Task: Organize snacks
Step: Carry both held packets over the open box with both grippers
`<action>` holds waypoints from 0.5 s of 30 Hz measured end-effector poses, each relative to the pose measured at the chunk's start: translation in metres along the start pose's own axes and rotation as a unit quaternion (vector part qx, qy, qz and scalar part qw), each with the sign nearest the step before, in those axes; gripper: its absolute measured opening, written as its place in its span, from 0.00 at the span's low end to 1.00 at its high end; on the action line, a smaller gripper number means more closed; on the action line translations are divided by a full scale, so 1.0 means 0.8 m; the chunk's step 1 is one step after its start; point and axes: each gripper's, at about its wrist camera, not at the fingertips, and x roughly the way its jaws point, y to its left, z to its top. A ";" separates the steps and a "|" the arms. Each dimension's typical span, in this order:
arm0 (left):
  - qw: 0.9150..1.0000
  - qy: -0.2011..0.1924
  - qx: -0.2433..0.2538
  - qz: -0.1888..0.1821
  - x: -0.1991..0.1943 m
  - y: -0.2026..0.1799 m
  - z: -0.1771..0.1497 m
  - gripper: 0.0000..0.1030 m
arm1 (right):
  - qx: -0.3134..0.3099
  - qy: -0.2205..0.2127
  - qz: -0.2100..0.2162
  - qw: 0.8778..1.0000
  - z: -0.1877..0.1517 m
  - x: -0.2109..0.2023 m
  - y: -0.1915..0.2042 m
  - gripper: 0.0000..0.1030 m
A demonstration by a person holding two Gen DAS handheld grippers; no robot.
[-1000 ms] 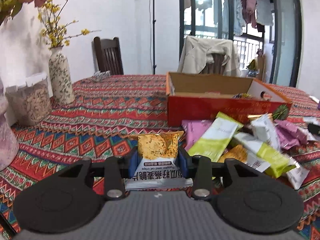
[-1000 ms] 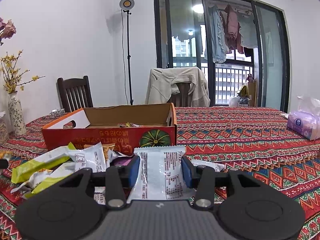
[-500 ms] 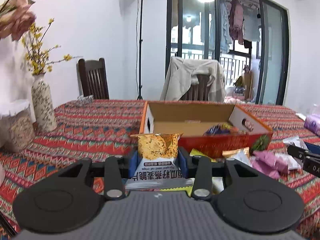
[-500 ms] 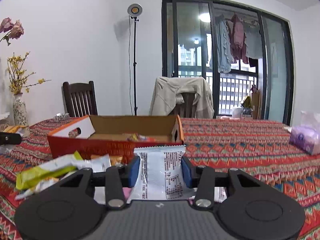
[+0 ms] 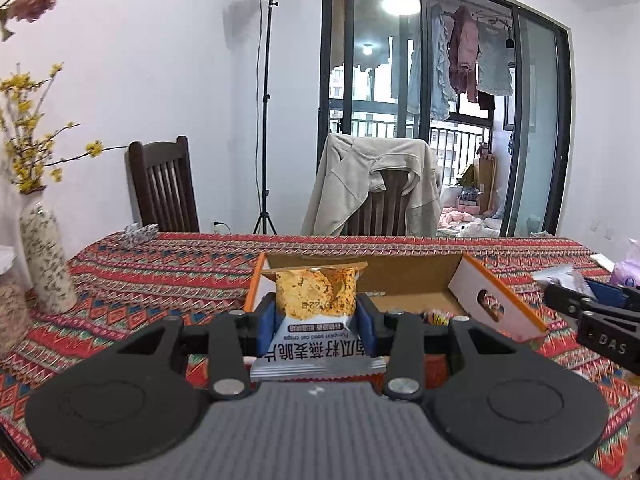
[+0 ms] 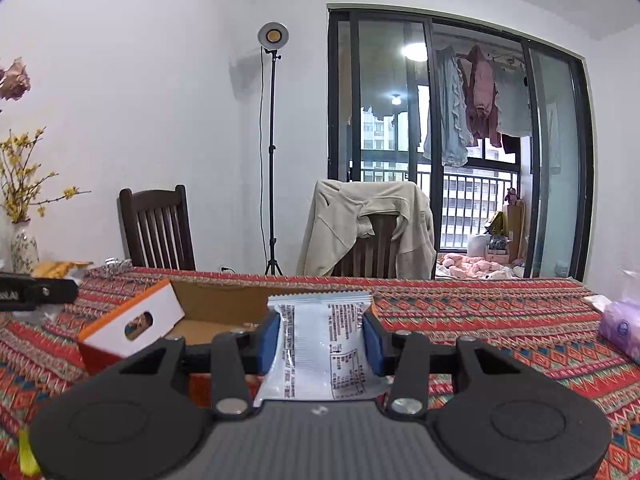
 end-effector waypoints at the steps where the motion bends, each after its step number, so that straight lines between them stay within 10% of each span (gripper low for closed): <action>1: 1.000 0.000 -0.001 -0.001 0.006 -0.002 0.003 0.40 | 0.000 0.000 0.001 1.000 0.005 0.008 0.002 0.42; 15: 0.999 0.011 -0.032 0.000 0.101 -0.010 0.008 0.40 | 0.041 0.007 0.001 0.999 0.019 0.112 0.009 0.42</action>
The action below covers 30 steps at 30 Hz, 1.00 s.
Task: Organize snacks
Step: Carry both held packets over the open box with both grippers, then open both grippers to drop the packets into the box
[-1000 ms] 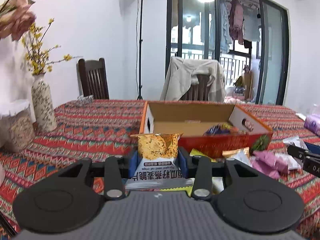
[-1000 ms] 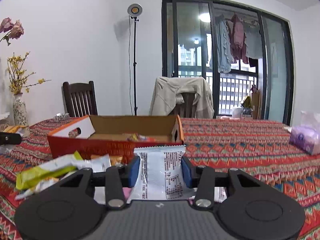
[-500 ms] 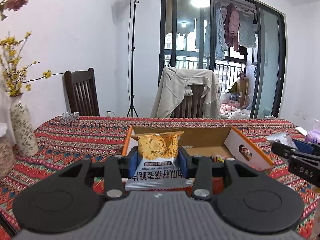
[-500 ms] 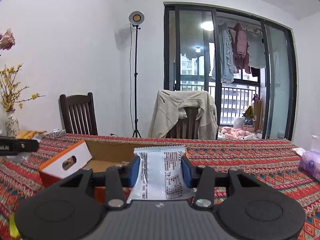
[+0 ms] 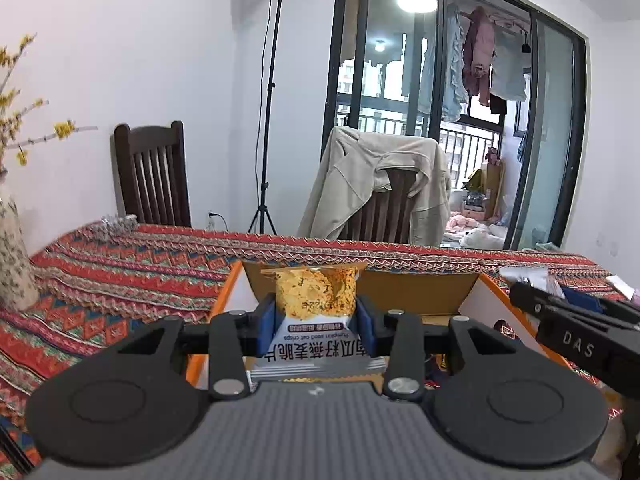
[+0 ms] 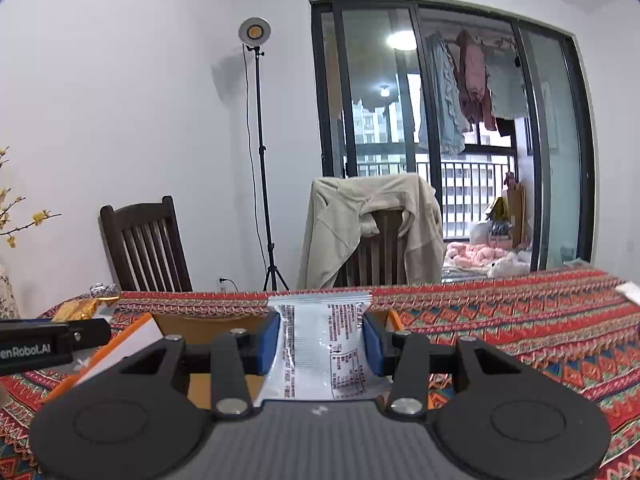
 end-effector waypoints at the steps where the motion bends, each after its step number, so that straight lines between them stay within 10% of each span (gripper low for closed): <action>1: 1.000 0.006 0.001 -0.001 0.006 0.001 -0.004 0.40 | -0.002 0.005 0.002 1.000 -0.004 0.003 -0.002 0.42; 14: 0.999 0.038 0.002 -0.003 0.029 0.010 -0.025 0.41 | -0.020 0.053 0.009 0.998 -0.024 0.017 0.003 0.45; 16: 0.999 0.038 -0.006 -0.009 0.029 0.013 -0.027 0.50 | -0.017 0.058 0.008 0.998 -0.026 0.016 0.001 0.48; 18: 0.999 0.032 -0.017 -0.007 0.025 0.018 -0.027 0.86 | -0.008 0.057 0.014 0.998 -0.026 0.014 -0.003 0.63; 20: 1.000 0.011 -0.020 0.008 0.016 0.018 -0.027 1.00 | 0.002 0.050 0.017 0.999 -0.025 0.009 -0.007 0.91; 30: 0.999 -0.013 -0.029 0.007 0.003 0.020 -0.026 1.00 | 0.013 0.049 0.018 0.999 -0.027 0.003 -0.011 1.00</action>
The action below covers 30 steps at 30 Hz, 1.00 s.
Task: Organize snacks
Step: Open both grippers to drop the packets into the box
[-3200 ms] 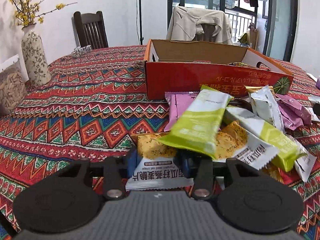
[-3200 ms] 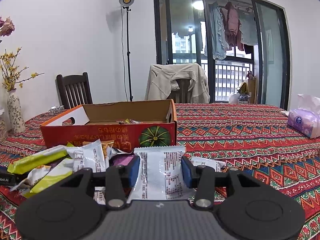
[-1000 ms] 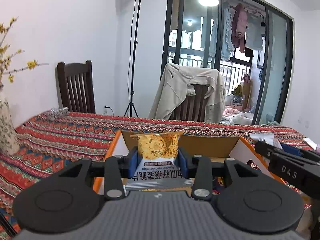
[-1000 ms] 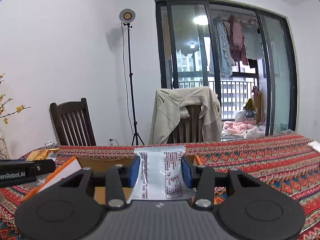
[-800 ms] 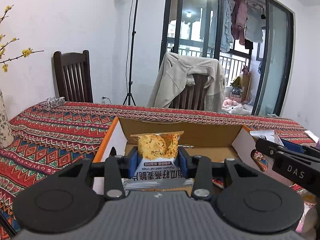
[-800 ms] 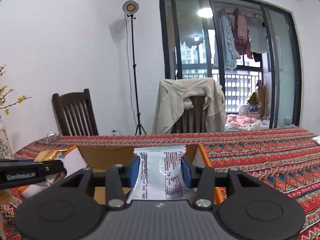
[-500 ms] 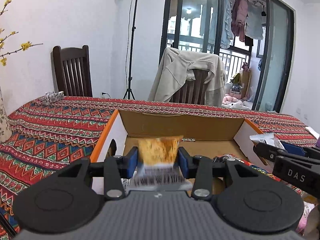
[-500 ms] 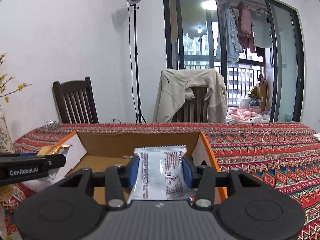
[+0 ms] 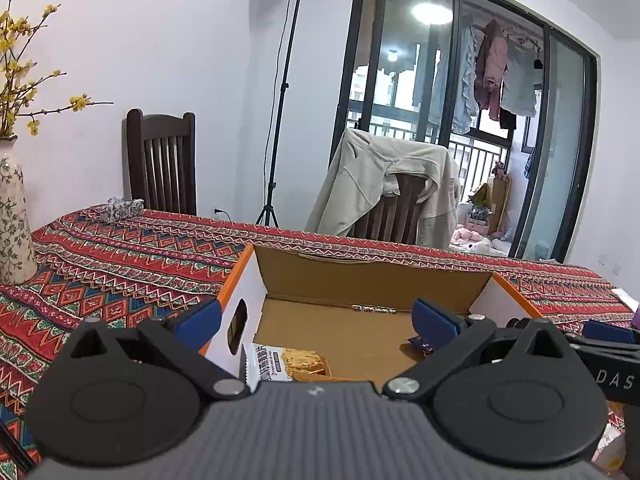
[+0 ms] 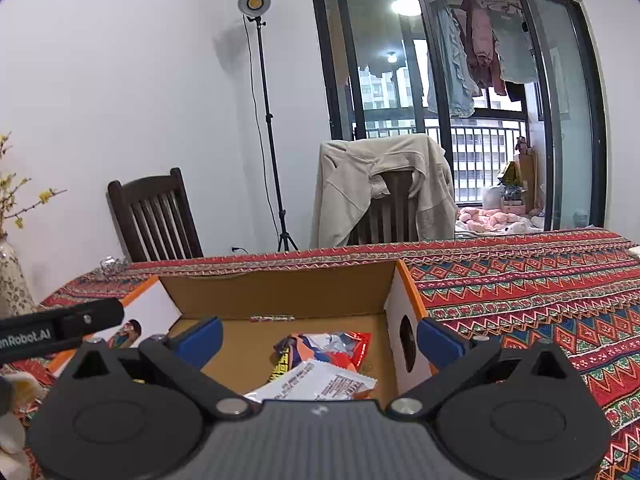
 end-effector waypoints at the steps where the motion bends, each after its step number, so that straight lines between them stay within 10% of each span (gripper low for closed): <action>1: 1.000 0.000 -0.001 0.000 -0.001 0.000 0.000 1.00 | -0.001 0.001 -0.003 1.000 0.000 0.001 0.000 1.00; 30: 1.000 -0.029 -0.009 -0.010 -0.063 -0.011 0.024 1.00 | -0.016 -0.023 -0.018 0.999 0.019 -0.038 0.013 1.00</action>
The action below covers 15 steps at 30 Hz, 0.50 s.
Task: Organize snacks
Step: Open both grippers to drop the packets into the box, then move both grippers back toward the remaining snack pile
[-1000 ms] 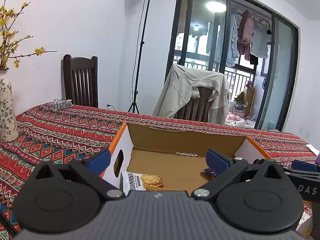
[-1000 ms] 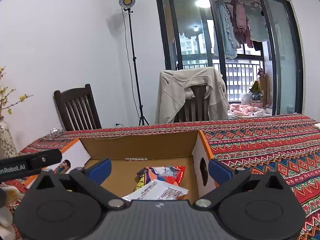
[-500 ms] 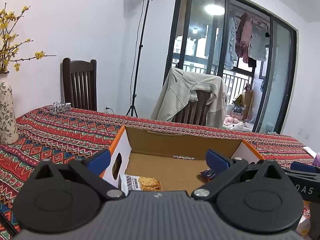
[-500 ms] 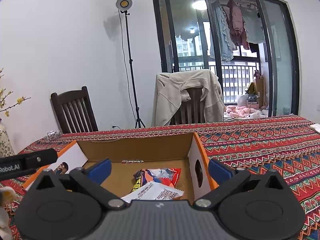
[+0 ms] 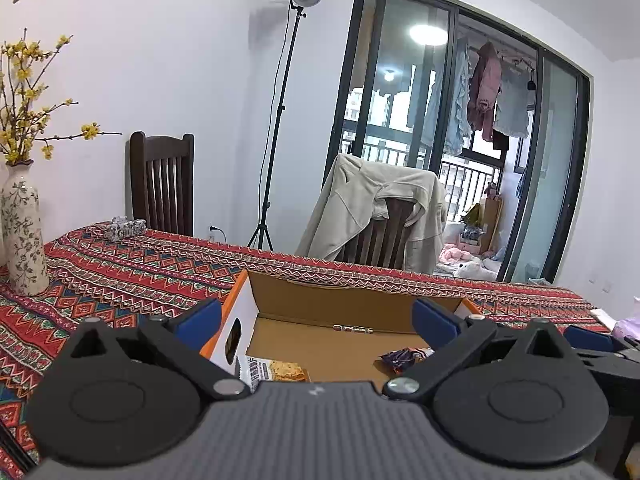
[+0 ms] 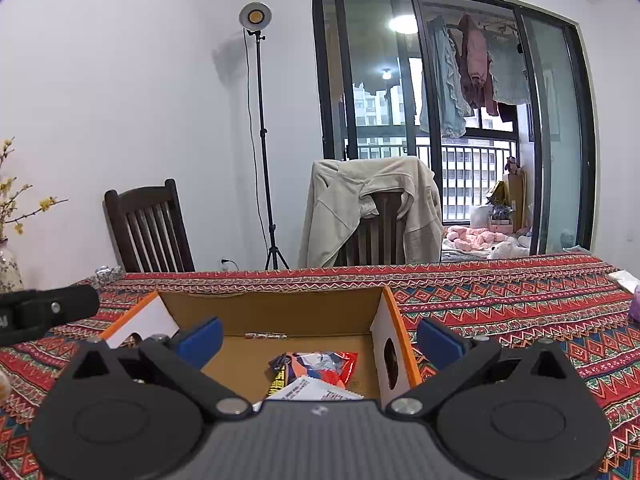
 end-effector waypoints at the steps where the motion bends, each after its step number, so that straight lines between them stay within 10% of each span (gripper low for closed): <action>1: 1.000 0.000 0.002 0.000 -0.004 0.001 0.000 1.00 | -0.001 0.000 0.000 1.000 0.001 -0.003 0.001 1.00; 15: 1.000 0.012 0.014 0.013 -0.067 0.026 -0.023 1.00 | -0.001 0.022 0.021 1.000 -0.017 -0.061 0.011 1.00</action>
